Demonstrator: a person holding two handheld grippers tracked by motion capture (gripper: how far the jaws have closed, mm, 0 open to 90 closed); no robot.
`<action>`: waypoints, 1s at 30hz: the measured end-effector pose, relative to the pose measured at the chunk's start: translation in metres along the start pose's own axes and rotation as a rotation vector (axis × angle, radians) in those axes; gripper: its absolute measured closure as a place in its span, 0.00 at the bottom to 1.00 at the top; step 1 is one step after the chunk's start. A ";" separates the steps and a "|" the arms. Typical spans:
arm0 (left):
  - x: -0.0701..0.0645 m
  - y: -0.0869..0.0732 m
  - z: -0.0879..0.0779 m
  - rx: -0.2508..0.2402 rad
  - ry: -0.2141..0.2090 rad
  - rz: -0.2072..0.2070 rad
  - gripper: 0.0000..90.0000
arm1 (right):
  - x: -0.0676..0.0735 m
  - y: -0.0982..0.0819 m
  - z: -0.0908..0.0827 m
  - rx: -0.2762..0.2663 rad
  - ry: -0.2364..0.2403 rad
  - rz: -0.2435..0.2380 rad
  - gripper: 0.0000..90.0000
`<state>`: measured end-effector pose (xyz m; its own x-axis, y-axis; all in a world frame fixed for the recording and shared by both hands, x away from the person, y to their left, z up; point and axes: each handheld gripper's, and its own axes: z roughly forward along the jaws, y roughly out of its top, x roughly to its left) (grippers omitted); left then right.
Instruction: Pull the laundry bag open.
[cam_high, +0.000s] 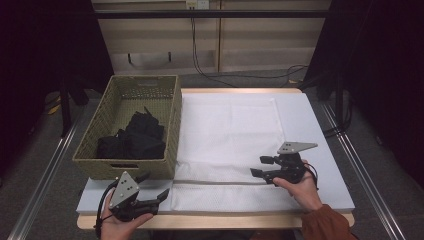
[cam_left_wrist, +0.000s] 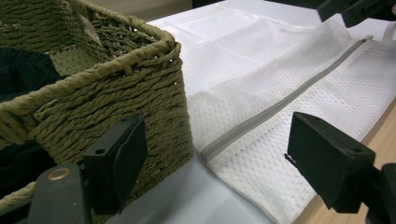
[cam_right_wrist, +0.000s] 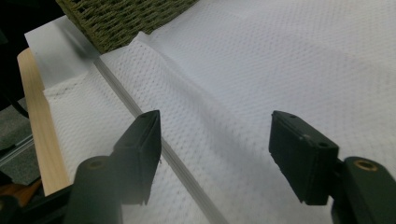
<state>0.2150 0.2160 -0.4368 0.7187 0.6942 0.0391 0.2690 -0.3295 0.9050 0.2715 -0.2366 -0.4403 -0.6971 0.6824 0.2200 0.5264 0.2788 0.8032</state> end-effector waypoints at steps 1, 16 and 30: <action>-0.001 0.000 0.000 0.002 0.001 -0.003 0.22 | 0.000 -0.002 -0.005 0.002 -0.015 -0.008 0.42; -0.011 0.004 0.005 -0.009 -0.047 0.007 0.28 | -0.027 -0.036 -0.054 -0.027 -0.081 0.096 0.52; -0.017 0.008 0.014 0.013 -0.059 0.017 0.26 | -0.027 -0.070 -0.074 0.027 -0.183 0.121 0.59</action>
<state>0.2140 0.1927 -0.4361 0.7598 0.6496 0.0289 0.2647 -0.3495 0.8988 0.2175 -0.3239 -0.4613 -0.5294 0.8224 0.2083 0.6153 0.2032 0.7616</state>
